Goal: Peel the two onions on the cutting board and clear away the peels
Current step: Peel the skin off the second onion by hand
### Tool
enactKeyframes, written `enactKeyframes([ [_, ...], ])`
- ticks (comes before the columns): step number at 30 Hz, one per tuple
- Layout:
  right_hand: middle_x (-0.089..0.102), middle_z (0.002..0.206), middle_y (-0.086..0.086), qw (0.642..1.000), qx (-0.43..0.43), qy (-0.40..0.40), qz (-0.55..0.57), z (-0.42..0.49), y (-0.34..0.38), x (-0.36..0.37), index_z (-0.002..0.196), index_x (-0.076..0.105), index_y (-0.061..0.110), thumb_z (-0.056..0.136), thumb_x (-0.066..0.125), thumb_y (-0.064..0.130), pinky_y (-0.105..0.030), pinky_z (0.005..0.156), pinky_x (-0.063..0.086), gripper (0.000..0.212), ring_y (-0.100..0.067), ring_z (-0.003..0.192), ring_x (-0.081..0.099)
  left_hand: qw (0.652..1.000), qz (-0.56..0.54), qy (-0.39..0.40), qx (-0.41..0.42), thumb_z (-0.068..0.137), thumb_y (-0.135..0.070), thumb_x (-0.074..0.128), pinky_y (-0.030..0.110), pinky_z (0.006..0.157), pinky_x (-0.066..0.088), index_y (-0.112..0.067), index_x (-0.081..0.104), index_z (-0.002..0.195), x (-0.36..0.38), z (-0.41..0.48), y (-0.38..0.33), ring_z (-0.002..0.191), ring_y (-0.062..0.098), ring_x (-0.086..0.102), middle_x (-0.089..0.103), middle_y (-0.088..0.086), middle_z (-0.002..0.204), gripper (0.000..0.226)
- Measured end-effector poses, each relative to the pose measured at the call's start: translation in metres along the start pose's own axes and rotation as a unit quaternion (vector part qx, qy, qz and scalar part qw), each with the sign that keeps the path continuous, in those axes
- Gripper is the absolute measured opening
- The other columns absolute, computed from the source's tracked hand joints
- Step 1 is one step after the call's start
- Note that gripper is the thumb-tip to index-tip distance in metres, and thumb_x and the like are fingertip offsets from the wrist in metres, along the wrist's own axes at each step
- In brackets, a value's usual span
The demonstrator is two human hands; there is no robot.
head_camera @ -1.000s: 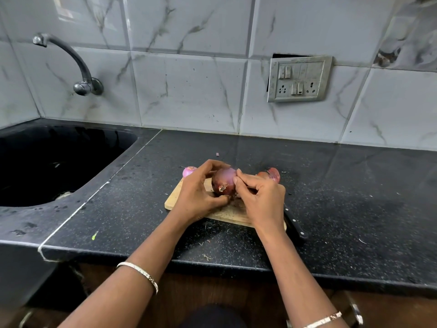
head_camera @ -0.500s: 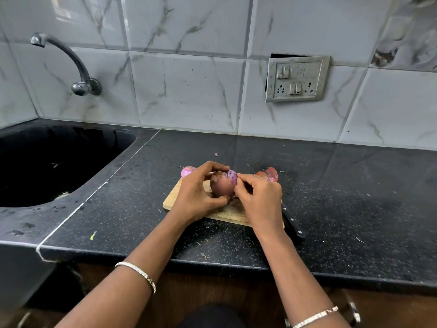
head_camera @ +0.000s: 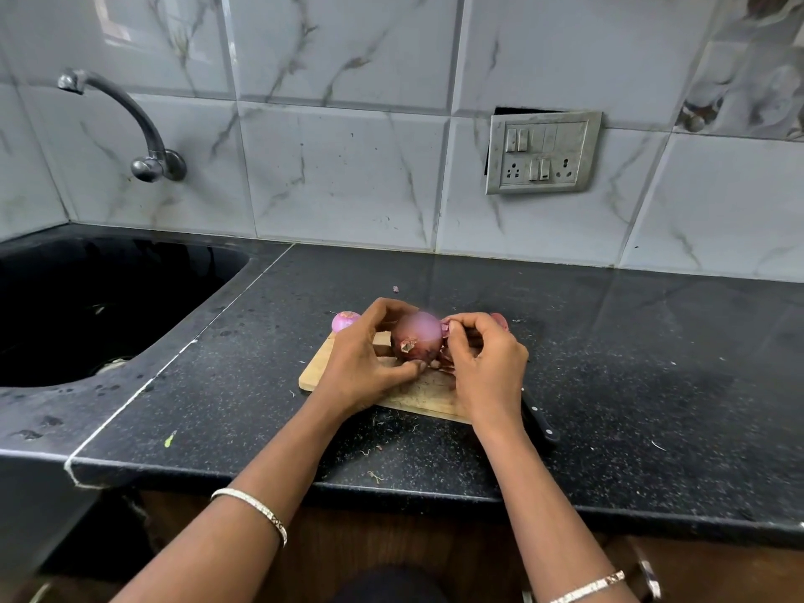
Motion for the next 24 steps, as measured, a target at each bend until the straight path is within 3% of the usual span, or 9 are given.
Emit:
enactKeyframes([
  [2, 0.061, 0.075, 0.023, 1.000, 0.017, 0.001, 0.023, 0.000, -0.001, -0.002, 0.093, 0.078, 0.013, 0.094, 0.067, 0.012, -0.005, 0.072, 0.045, 0.011, 0.008, 0.075, 0.063, 1.000, -0.016, 0.003, -0.010, 0.074, -0.004, 0.088, 0.023, 0.082, 0.060, -0.021, 0.059, 0.123, 0.001, 0.000, 0.002, 0.118, 0.006, 0.061, 0.065, -0.010, 0.122, 0.060],
  [4, 0.065, 0.076, 0.019, 0.998, 0.035, -0.001, 0.043, 0.001, -0.007, -0.001, 0.091, 0.077, 0.015, 0.093, 0.067, 0.011, -0.003, 0.070, 0.044, 0.011, 0.008, 0.077, 0.064, 1.000, -0.019, 0.005, -0.013, 0.074, -0.005, 0.088, 0.028, 0.082, 0.062, -0.023, 0.058, 0.123, 0.001, 0.000, 0.003, 0.118, 0.007, 0.061, 0.064, -0.010, 0.123, 0.060],
  [8, 0.073, 0.081, 0.009, 0.991, 0.081, 0.001, 0.107, 0.002, -0.015, 0.001, 0.089, 0.077, 0.014, 0.094, 0.066, 0.009, -0.026, 0.075, 0.059, 0.013, -0.005, 0.077, 0.072, 1.000, 0.000, 0.014, -0.016, 0.070, -0.016, 0.092, 0.035, 0.083, 0.063, -0.024, 0.056, 0.125, 0.001, 0.001, 0.005, 0.116, 0.009, 0.063, 0.063, -0.012, 0.124, 0.066],
  [11, 0.076, 0.083, 0.002, 0.975, 0.144, 0.007, 0.169, 0.001, -0.023, 0.005, 0.090, 0.077, 0.012, 0.095, 0.065, 0.010, -0.042, 0.071, 0.064, 0.014, -0.017, 0.076, 0.075, 1.000, 0.019, 0.013, -0.014, 0.064, -0.032, 0.094, 0.039, 0.090, 0.061, -0.025, 0.056, 0.125, 0.000, 0.001, 0.005, 0.115, 0.011, 0.063, 0.063, -0.014, 0.123, 0.072],
  [16, 0.077, 0.088, 0.011, 0.974, 0.168, -0.008, 0.152, 0.002, -0.040, 0.010, 0.086, 0.077, 0.038, 0.076, 0.059, 0.048, -0.050, 0.093, 0.056, 0.022, -0.026, 0.112, 0.069, 1.000, 0.012, 0.010, -0.021, 0.065, -0.025, 0.093, 0.042, 0.091, 0.060, -0.024, 0.057, 0.124, 0.000, 0.001, 0.004, 0.112, 0.008, 0.064, 0.063, -0.018, 0.120, 0.069],
  [21, 0.076, 0.084, 0.012, 0.980, 0.151, -0.032, 0.130, 0.001, -0.031, 0.002, 0.085, 0.074, 0.040, 0.083, 0.060, 0.038, -0.053, 0.089, 0.056, 0.014, -0.015, 0.085, 0.075, 1.000, 0.001, -0.003, -0.029, 0.067, -0.012, 0.093, 0.039, 0.095, 0.059, -0.022, 0.057, 0.122, -0.001, 0.001, 0.006, 0.111, 0.003, 0.062, 0.063, -0.018, 0.118, 0.066],
  [24, 0.074, 0.092, 0.013, 0.988, 0.125, -0.027, 0.092, 0.000, -0.022, -0.003, 0.092, 0.077, 0.033, 0.087, 0.068, 0.013, -0.032, 0.082, 0.060, 0.022, -0.002, 0.082, 0.071, 0.999, 0.002, -0.019, -0.029, 0.068, -0.007, 0.094, 0.033, 0.093, 0.059, -0.018, 0.056, 0.121, -0.003, 0.002, 0.008, 0.113, 0.007, 0.061, 0.063, -0.009, 0.121, 0.066],
])
Point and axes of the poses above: each hand's wrist, its own z-axis towards the middle knuckle, its own x-axis out of the palm, y = z × x, the point moved 5 cm from there along z, towards the middle knuckle
